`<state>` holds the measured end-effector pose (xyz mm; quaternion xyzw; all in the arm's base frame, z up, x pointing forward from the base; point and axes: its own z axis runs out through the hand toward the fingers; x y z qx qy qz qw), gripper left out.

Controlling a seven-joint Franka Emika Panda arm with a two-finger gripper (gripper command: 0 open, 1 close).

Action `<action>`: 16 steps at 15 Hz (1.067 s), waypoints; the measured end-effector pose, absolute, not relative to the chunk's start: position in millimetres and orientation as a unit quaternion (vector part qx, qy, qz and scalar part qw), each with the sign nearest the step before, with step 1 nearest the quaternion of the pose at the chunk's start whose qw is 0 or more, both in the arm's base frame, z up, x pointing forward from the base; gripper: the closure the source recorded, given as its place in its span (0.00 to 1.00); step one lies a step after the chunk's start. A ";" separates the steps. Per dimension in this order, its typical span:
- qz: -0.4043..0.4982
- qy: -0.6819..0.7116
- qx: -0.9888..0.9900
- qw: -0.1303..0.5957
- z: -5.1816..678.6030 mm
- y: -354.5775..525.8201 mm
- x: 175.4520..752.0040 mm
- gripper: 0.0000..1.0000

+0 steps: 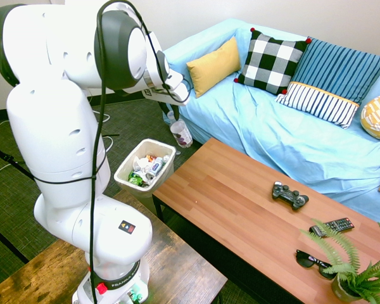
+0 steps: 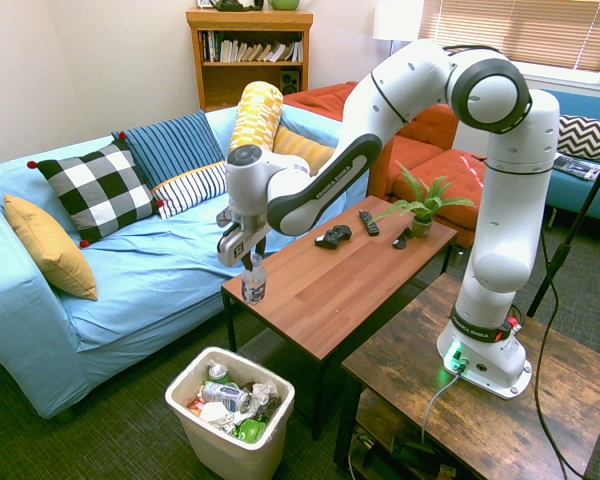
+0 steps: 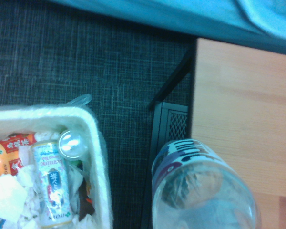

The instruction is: Throw the bottle in the trash bin

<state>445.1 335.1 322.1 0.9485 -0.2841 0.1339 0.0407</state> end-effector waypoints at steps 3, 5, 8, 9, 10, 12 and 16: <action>0.141 -0.257 0.954 0.058 308.0 384.9 426.3 1.00; 0.150 -0.237 0.957 0.071 301.6 416.4 411.3 1.00; 0.159 -0.213 0.959 0.096 279.3 454.6 393.1 1.00; 0.161 -0.206 0.960 0.103 270.8 464.3 390.7 1.00; 0.161 -0.201 0.960 0.109 262.8 473.2 389.8 1.00; 0.163 -0.196 0.960 0.120 248.1 488.0 393.1 1.00; 0.167 -0.200 0.957 0.128 236.9 502.1 404.4 0.00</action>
